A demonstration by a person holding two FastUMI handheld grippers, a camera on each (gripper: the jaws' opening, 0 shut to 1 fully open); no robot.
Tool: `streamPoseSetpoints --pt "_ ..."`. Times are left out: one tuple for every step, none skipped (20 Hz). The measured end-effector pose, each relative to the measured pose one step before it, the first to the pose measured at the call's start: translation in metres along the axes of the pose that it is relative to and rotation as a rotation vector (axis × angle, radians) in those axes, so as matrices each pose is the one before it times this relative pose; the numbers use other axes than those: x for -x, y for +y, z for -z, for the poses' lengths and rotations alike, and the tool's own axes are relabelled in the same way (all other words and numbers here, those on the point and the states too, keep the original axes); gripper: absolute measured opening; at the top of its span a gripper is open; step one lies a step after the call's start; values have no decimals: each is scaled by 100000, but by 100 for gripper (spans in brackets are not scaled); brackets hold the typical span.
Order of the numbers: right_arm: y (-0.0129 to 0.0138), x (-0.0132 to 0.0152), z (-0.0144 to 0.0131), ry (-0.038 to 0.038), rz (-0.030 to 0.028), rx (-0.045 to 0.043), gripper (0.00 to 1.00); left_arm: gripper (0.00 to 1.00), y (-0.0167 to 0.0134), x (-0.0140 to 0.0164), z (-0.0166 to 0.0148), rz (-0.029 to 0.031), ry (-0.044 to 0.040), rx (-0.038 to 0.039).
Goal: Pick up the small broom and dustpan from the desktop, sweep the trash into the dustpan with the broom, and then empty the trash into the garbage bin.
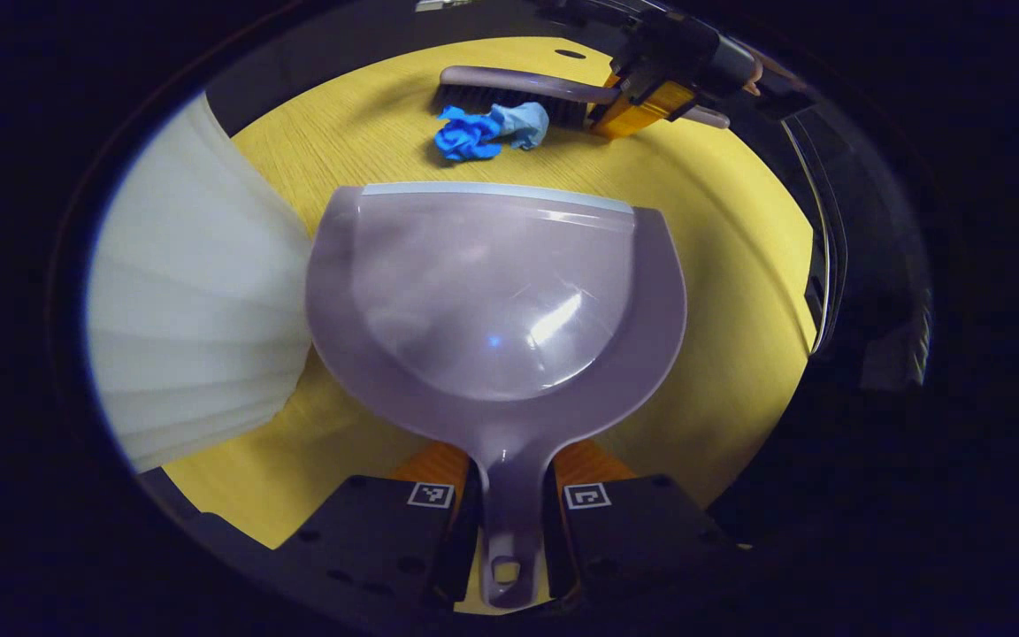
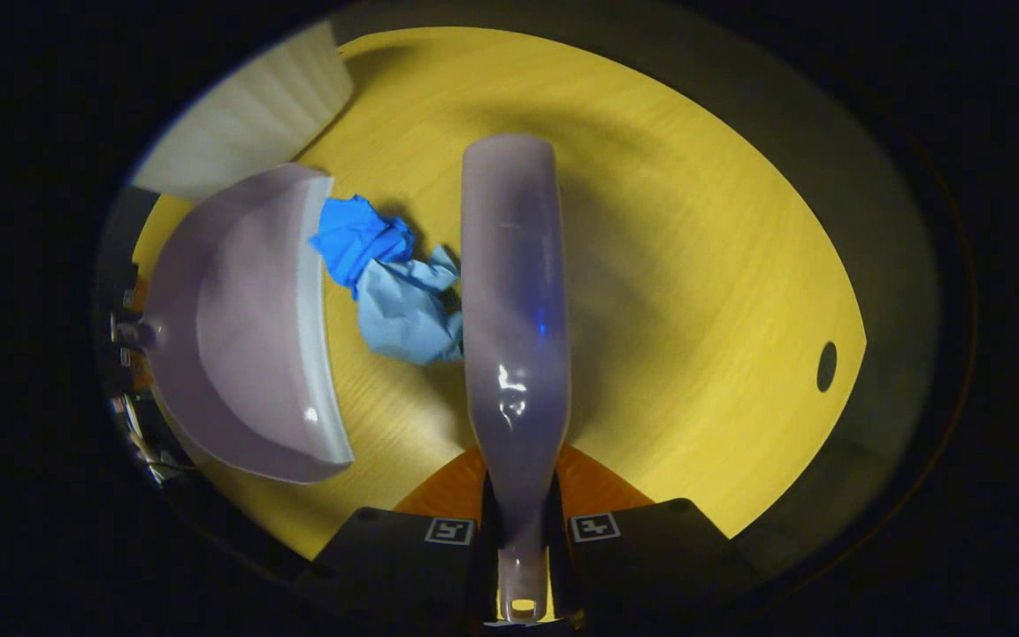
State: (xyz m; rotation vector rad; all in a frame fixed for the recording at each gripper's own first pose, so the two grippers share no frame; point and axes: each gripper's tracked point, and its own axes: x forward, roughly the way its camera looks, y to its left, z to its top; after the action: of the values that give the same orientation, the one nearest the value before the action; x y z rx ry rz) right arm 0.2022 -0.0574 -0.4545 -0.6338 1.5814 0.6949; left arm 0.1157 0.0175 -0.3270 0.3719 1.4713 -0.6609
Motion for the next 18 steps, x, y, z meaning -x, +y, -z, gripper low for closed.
streamPoseSetpoints --pt "1383 113 627 1583 -2458 6730 25 28 50 -74 -70 -193 -895 -495" --pt "1300 198 331 966 -1877 6180 25 29 84 -17 38 -111 -1207 -367" --pt "465 255 702 1638 -2654 4083 25 30 -1 -53 -55 -355 -950 -419" --pt "1142 455 106 393 -3646 576 25 29 58 -187 -94 -125 -1043 -608" --pt "-312 46 335 -771 -5301 -2152 26 29 -3 -280 40 -94 -690 -504" --pt "93 369 260 -428 -3957 -4000 26 30 123 -108 146 -102 -1449 -385" --pt "-498 17 20 -1707 -582 -4174 26 29 -31 -21 -83 36 -1600 -144" --pt "-1210 173 257 -2260 1347 -4129 26 29 -131 12 122 325 -1253 918" --pt "-1220 519 138 -1352 1587 -5496 26 29 -186 44 -100 521 -1297 1546" --pt "-929 346 229 -1241 456 -4335 26 29 -78 4 22 675 -969 1175" --pt "-703 244 173 -1980 35 -5040 26 28 -280 85 22 611 -1030 977" --pt "-669 180 248 -1859 137 -4990 26 29 -100 217 -217 142 -1785 826" --pt "-622 307 -45 -540 578 -4159 26 28 -259 375 -177 412 -1721 1123" --pt "-1113 329 162 -195 1707 -2660 26 29 -318 974 238 805 58 1235" --pt "-1091 -47 -291 -723 2015 -1106 26 29 -525 1289 -49 562 -743 -178" --pt "-1080 -60 -376 -1214 1638 -956 26 29 -691 1174 -433 633 -2793 -812" --pt "-133 -102 -151 -1664 60 -1566 26 29 -549 1669 -216 1266 -2949 -511" --pt "-372 486 37 -2332 -658 -2194 26 29 -171 1821 141 1212 -2085 612"
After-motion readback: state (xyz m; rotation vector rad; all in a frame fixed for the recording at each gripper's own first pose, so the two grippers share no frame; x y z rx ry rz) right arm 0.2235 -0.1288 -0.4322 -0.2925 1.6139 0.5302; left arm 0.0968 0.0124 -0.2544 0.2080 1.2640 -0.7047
